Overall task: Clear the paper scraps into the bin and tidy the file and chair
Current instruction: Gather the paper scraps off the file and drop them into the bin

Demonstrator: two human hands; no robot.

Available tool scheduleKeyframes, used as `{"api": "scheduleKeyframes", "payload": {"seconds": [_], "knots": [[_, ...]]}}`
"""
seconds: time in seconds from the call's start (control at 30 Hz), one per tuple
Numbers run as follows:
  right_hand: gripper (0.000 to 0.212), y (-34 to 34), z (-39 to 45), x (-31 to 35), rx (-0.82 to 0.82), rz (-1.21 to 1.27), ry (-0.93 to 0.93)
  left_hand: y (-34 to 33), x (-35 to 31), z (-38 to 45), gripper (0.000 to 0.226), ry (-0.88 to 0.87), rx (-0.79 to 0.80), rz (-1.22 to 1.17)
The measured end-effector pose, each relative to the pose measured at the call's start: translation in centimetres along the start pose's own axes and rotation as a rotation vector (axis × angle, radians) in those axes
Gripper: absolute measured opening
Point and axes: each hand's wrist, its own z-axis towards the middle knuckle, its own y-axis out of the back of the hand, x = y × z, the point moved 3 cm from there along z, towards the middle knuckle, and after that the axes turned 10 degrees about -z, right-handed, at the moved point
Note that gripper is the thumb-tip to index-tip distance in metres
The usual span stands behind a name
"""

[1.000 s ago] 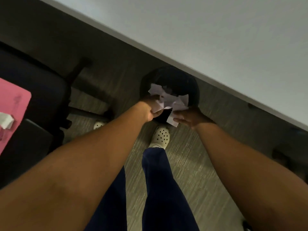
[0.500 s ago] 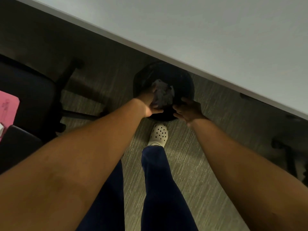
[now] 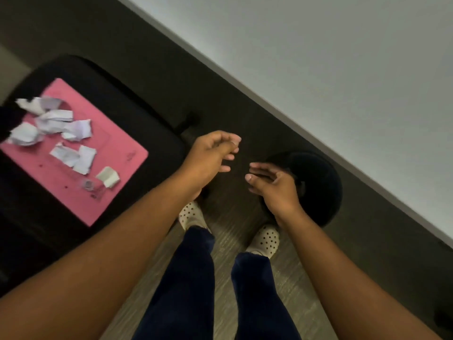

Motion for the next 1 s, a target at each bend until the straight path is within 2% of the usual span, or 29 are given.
{"api": "scheduleKeyframes", "payload": {"seconds": [0.1, 0.23, 0.37, 0.43, 0.5, 0.57, 0.63, 0.7, 0.87, 1.0], "knots": [[0.029, -5.1, 0.9, 5.0, 0.091, -0.117, 0.120, 7.2, -1.8, -0.8, 0.022, -0.090, -0.126, 0.004], [0.029, -13.3, 2.0, 9.7, 0.246, -0.308, 0.227, 16.3, 0.4, -2.4, 0.021, -0.171, -0.491, -0.017], [0.035, -21.5, 2.7, 11.3, 0.410, -0.613, 0.316, 23.4, 5.5, -4.2, 0.031, -0.054, -0.857, 0.102], [0.044, -25.2, 3.1, 11.3, 0.484, -0.759, 0.344, 25.8, 8.0, -4.7, 0.042, 0.075, -0.967, 0.140], [0.055, -28.4, 3.6, 11.0, 0.533, -0.881, 0.375, 27.1, 10.0, -4.6, 0.059, 0.197, -0.978, 0.134], [0.064, -31.1, 4.3, 10.3, 0.568, -0.980, 0.398, 27.8, 11.5, -4.2, 0.079, 0.239, -0.945, 0.105], [0.066, -33.4, 4.7, 9.5, 0.581, -1.062, 0.411, 28.3, 12.4, -3.6, 0.095, 0.253, -0.921, 0.124], [0.060, -35.0, 5.0, 8.8, 0.576, -1.082, 0.395, 28.7, 12.8, -3.0, 0.099, 0.253, -0.897, 0.149], [0.043, -37.6, 4.8, 8.2, 0.573, -1.102, 0.406, 29.7, 13.0, -1.4, 0.072, 0.112, -0.879, -0.017], [0.041, -38.6, 4.3, 8.3, 0.575, -0.952, 0.354, 30.1, 13.4, -1.3, 0.045, 0.100, -0.934, -0.078]]}}
